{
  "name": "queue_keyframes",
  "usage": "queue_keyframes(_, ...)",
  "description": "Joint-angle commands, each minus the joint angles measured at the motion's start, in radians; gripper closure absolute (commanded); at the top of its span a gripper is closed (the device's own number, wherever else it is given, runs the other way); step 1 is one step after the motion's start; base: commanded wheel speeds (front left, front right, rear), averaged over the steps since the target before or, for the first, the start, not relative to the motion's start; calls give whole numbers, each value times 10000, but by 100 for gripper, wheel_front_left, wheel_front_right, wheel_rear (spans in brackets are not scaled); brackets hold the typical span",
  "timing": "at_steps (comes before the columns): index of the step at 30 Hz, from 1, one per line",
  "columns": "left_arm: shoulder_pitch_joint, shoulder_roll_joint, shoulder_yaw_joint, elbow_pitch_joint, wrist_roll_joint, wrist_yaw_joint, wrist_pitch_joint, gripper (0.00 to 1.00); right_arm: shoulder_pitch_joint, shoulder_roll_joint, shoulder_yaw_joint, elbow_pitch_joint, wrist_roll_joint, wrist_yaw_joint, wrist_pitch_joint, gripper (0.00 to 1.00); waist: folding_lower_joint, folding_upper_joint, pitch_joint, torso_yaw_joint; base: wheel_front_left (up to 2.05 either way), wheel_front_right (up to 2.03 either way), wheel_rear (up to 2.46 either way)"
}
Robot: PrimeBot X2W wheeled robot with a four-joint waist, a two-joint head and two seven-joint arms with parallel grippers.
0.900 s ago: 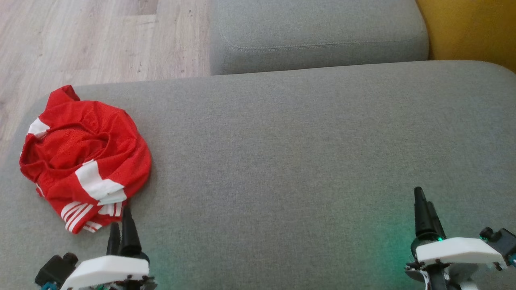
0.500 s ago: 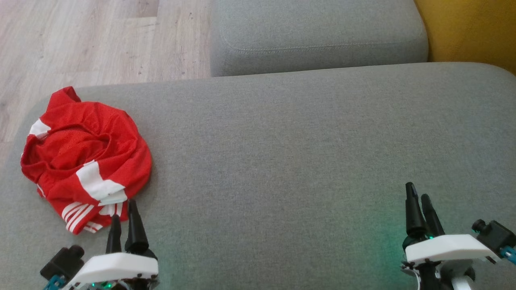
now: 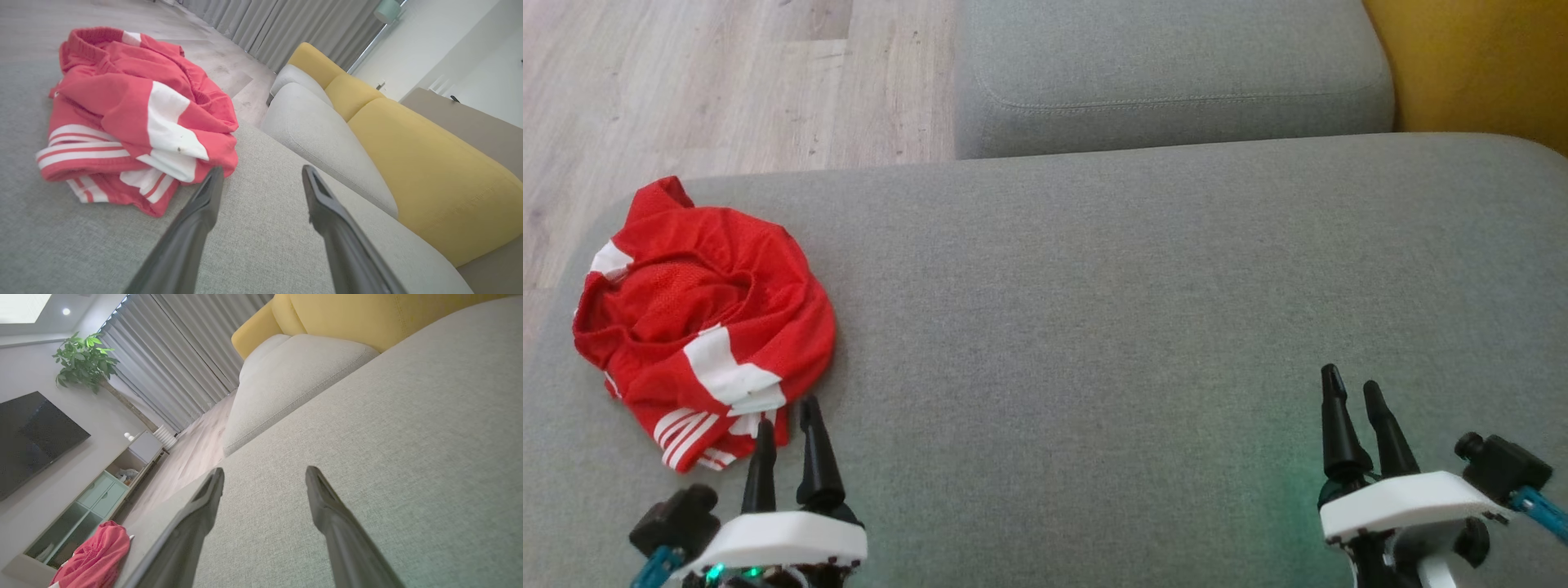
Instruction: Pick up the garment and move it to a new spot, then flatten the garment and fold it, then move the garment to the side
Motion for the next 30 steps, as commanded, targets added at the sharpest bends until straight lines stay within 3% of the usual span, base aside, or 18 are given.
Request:
queue_keyframes(1, -385, 95, 98, -409, 320, 73, -126, 0, -554, -101, 224, -426, -323, 52, -199, 0, 0, 0, -1, 11, 0, 0, 0)
queue_keyframes(30, -351, 119, -468, -829, 3779, 541, -946, 0, -605, -129, 625, -551, -3960, 70, -1025, 0, 0, 0, -144, 45, 0, 0, 0)
